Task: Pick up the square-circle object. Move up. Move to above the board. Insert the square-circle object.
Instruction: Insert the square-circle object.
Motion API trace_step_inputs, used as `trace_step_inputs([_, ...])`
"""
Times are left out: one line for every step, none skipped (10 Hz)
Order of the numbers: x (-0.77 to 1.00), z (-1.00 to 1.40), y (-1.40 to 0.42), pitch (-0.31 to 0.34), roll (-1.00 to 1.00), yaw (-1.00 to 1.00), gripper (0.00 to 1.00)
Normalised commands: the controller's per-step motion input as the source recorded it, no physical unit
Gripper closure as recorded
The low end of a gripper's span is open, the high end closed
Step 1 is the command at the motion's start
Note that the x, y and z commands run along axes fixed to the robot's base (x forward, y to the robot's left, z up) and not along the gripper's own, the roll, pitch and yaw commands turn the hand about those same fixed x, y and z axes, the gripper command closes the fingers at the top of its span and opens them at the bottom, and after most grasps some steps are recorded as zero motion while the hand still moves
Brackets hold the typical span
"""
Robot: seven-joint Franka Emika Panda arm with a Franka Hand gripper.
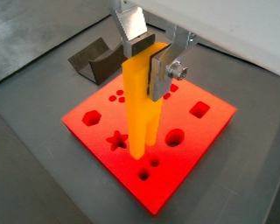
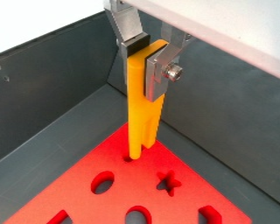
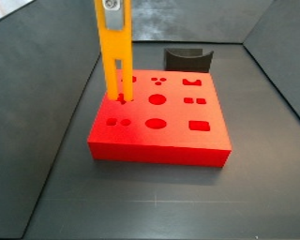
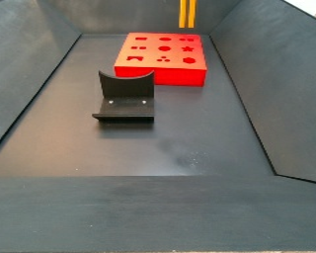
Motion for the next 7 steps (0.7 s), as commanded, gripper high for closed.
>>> trace_step_inputs([0.0, -0.15, -0.12, -0.256, -0.07, 0.0, 1.0])
trace_step_inputs([0.0, -0.17, -0.1, -0.286, -0.1, 0.0, 1.0])
trace_step_inputs([0.0, -0.16, -0.08, -0.257, -0.09, 0.0, 1.0])
trace_step_inputs([-0.13, -0.15, -0.08, -0.131, -0.01, 0.0, 1.0])
trace_step_inputs([-0.09, -0.19, 0.0, -0.09, -0.01, 0.0, 1.0])
trace_step_inputs([-0.11, -0.23, 0.0, -0.033, 0.0, 0.0, 1.0])
trace_step_inputs([-0.07, -0.23, 0.0, 0.0, 0.0, 0.01, 1.0])
